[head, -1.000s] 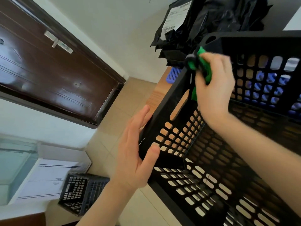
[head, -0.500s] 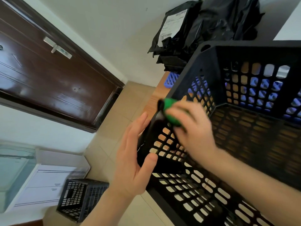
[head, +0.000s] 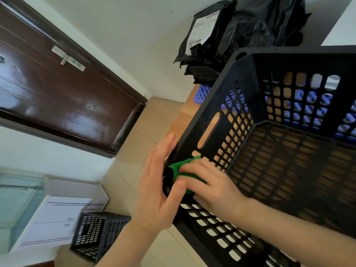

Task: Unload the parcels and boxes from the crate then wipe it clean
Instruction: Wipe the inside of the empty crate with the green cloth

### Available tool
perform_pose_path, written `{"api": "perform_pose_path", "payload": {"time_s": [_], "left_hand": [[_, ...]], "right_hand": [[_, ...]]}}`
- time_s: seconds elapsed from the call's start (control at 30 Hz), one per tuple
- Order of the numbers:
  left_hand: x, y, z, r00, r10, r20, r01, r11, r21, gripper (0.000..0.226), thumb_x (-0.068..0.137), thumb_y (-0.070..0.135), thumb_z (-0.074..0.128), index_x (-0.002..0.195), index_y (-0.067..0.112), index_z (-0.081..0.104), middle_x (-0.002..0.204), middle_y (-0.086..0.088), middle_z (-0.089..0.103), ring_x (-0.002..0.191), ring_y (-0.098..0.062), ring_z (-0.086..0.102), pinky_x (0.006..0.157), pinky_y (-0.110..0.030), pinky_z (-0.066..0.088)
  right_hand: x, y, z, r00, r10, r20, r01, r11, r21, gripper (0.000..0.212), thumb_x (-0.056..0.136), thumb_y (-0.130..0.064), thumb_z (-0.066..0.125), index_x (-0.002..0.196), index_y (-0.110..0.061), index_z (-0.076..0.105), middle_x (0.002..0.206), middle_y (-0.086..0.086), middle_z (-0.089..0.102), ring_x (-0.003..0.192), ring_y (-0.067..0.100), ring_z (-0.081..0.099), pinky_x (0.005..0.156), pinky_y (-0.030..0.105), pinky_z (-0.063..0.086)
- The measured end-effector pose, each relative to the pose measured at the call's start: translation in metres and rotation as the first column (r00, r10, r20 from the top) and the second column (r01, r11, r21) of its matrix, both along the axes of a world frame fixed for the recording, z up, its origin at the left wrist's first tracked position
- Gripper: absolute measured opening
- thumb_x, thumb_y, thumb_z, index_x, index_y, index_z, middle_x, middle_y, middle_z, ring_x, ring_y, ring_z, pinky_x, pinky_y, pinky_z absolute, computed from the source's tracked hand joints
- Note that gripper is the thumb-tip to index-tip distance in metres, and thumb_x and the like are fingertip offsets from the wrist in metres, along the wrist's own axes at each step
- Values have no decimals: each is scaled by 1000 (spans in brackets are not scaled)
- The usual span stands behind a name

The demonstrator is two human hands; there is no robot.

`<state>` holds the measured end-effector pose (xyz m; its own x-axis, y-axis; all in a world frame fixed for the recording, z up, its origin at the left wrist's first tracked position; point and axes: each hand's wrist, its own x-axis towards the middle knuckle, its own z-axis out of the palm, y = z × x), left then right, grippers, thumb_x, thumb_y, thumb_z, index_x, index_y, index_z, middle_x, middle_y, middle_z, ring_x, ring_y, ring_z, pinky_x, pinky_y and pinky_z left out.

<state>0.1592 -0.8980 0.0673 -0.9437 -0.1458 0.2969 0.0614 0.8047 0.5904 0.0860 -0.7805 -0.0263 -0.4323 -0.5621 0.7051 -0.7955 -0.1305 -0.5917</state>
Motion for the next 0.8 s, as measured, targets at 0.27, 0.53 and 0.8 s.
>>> {"api": "perform_pose_path", "payload": {"time_s": [0.27,0.53,0.8], "left_hand": [[-1,4,4,1000,13,-17,-13,1000,6,66,96,52,41,148,12,35,143,-6,48,131,-34,48,99,-53,46],[-2,9,9,1000,-5,-21,5,1000,22,66,97,53,39,147,11,35,143,0,48,127,-27,53,96,-37,48],[-1,13,18,999,-3,33,4,999,-37,61,90,38,46,147,22,34,143,12,46,129,-11,49,99,-11,37]], "right_hand": [[-107,7,26,806,-529,266,556,831,-32,32,81,-7,61,113,-5,65,115,15,59,107,29,54,94,23,36],[-90,1,28,758,-529,382,562,827,30,36,81,-7,61,117,-10,61,120,6,56,114,21,52,98,31,42],[-47,7,20,964,-263,37,261,964,42,31,79,-7,73,110,-7,66,116,10,60,106,25,56,90,32,48]]}}
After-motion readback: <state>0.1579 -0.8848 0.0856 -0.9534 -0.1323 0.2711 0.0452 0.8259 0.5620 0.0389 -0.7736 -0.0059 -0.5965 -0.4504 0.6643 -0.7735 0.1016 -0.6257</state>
